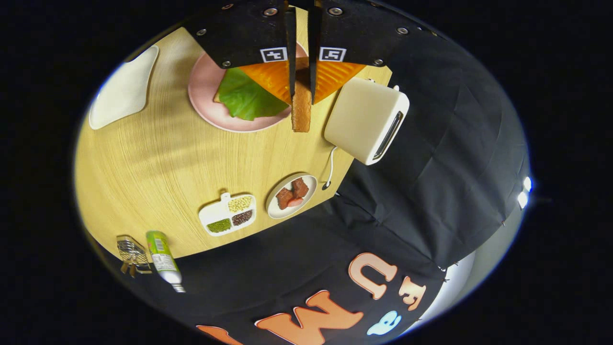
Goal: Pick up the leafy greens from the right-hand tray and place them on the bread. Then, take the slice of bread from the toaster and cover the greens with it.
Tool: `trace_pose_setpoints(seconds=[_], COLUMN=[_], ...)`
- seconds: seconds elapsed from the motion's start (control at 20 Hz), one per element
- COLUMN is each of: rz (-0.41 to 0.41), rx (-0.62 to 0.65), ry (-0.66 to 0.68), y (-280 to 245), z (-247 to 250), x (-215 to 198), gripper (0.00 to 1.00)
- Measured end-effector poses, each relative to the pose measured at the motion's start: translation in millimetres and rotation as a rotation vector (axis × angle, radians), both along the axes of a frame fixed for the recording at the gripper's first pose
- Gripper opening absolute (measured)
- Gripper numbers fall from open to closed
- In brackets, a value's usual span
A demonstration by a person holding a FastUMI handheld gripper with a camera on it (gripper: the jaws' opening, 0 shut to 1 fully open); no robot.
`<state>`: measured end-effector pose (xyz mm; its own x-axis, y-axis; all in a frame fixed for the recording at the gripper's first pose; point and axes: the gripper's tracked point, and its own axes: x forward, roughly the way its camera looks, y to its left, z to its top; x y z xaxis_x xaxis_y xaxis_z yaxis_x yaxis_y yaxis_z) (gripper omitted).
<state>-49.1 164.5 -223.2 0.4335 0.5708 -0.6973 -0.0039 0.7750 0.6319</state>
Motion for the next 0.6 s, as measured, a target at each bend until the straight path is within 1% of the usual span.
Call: trace_pose_setpoints(seconds=[0.2, 0.35, 0.45, 0.6], rz=[-0.006, -0.053, -0.061, -0.051], rx=[0.045, 0.047, 0.03, -0.012], ry=[0.065, 0.074, 0.082, 0.075], y=[0, -12, -18, -23], z=[-23, -32, -42, -57], x=[-14, -13, -19, -22], gripper=[0.1, 0.1, 0.1, 0.1])
